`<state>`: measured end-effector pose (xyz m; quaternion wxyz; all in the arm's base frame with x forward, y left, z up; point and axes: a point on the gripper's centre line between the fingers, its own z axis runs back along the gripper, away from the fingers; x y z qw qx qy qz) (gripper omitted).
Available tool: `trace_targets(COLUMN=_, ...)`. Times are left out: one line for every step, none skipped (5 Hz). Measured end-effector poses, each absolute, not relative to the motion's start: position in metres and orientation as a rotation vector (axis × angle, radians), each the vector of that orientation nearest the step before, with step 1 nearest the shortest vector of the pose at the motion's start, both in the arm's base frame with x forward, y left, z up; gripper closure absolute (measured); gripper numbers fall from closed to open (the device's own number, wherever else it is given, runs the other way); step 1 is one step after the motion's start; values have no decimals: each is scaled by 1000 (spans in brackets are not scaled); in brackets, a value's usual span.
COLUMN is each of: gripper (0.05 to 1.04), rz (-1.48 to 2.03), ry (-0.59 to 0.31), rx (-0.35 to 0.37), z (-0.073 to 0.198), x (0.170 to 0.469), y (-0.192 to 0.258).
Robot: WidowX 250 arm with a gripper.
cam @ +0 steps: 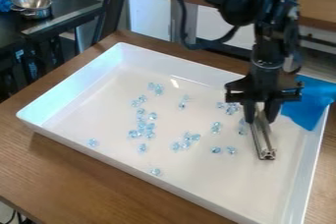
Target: Sweep into pile
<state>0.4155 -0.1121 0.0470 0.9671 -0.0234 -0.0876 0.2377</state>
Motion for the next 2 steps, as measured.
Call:
trace_targets(gripper=735, rz=497, ry=-162, rx=-76, z=47, x=405, y=-94)
trace_targets(gripper=735, rz=539, ry=-166, rx=-107, z=48, x=395, y=-71)
